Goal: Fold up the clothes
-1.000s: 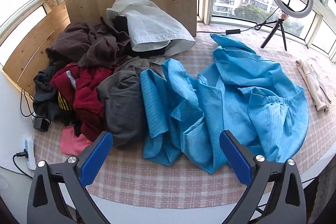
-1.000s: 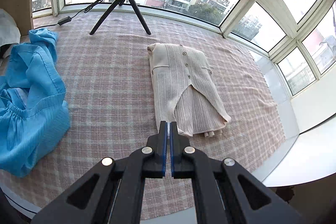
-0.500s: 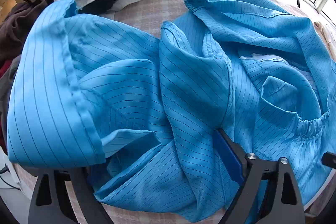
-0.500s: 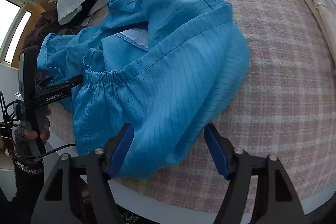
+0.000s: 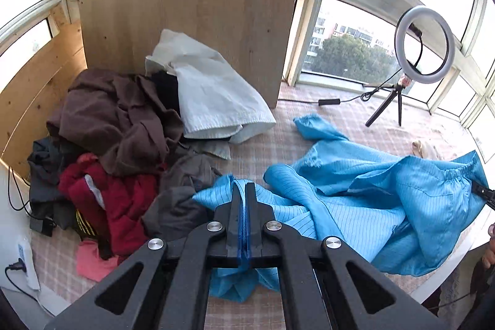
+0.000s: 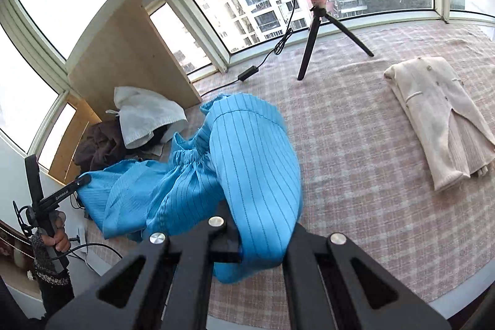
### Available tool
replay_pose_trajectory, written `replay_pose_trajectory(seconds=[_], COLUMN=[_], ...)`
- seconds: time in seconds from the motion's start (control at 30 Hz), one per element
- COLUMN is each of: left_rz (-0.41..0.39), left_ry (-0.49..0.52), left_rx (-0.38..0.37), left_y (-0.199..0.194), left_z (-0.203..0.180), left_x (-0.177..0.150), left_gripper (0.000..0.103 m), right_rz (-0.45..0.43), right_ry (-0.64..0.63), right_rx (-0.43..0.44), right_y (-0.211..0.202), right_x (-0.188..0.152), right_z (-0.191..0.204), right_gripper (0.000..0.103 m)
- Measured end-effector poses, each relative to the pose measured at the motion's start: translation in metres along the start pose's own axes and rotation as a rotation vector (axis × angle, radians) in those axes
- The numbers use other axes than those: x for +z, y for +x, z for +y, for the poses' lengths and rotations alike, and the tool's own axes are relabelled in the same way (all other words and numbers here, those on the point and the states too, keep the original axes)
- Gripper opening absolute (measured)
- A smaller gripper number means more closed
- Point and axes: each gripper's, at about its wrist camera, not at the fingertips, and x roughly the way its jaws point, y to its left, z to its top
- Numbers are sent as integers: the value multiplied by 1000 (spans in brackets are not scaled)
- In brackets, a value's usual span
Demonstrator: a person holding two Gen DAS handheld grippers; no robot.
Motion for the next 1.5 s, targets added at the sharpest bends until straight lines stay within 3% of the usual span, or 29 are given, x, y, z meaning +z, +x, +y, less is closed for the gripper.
replay_pose_trajectory(seconds=[0.1, 0.23, 0.27, 0.4, 0.47, 0.5, 0.57, 0.63, 0.73, 0.8, 0.83, 0.9, 0.93, 1.0, 1.23, 1.3, 1.37, 1.43, 1.5], left_rz=[-77, -38, -3, 123, 161, 185, 227, 227, 218, 216, 239, 293, 315, 323, 242, 265, 270, 262, 279], left_ry=[34, 113, 106, 87, 153, 195, 278, 357, 470, 533, 547, 533, 512, 487, 514, 525, 541, 563, 580], left_rx=[11, 194, 194, 57, -1, -31, -85, -109, -142, -158, -161, -180, -210, -253, -236, -272, -282, -292, -299], left_y=[-25, 30, 44, 71, 75, 77, 81, 83, 91, 102, 112, 128, 132, 133, 107, 101, 96, 92, 96], left_z=[15, 16, 18, 12, -11, -25, -51, -75, -108, -127, -133, -139, -139, -139, -134, -132, -133, -136, -141], left_x=[20, 27, 22, -14, -44, -59, -84, -98, -113, -116, -117, -116, -113, -107, -84, -84, -89, -98, -107], left_gripper=[7, 7, 7, 10, 29, 32, 36, 37, 45, 45, 42, 6, 1, 0, 0, 10, 54, 63, 63], right_rz=[-32, 142, 181, 229, 225, 227, 231, 260, 253, 255, 268, 281, 279, 267, 238, 224, 249, 272, 313], right_ry=[51, 44, 60, 23, -76, -126, -185, -236, -339, -338, -297, -217, -196, -178, -95, -82, -92, -118, -145], right_rx=[-126, -475, -506, -468, -496, -482, -386, -293, -365, -425, -420, -378, -375, -399, -493, -484, -405, -369, -362], right_y=[-20, 19, 26, 30, 28, 27, 30, 36, 42, 42, 39, 25, 17, 1, -32, -39, -30, -10, 19], right_x=[20, 20, 15, -21, -37, -44, -56, -71, -83, -83, -82, -82, -86, -95, -129, -129, -131, -136, -144], right_z=[-33, -82, -92, -88, -65, -52, -24, 4, 29, 21, 11, -10, -16, -26, -48, -49, -40, -28, -19], right_gripper=[3, 8, 8, 12, 23, 26, 41, 50, 50, 50, 50, 50, 50, 50, 52, 53, 63, 63, 63])
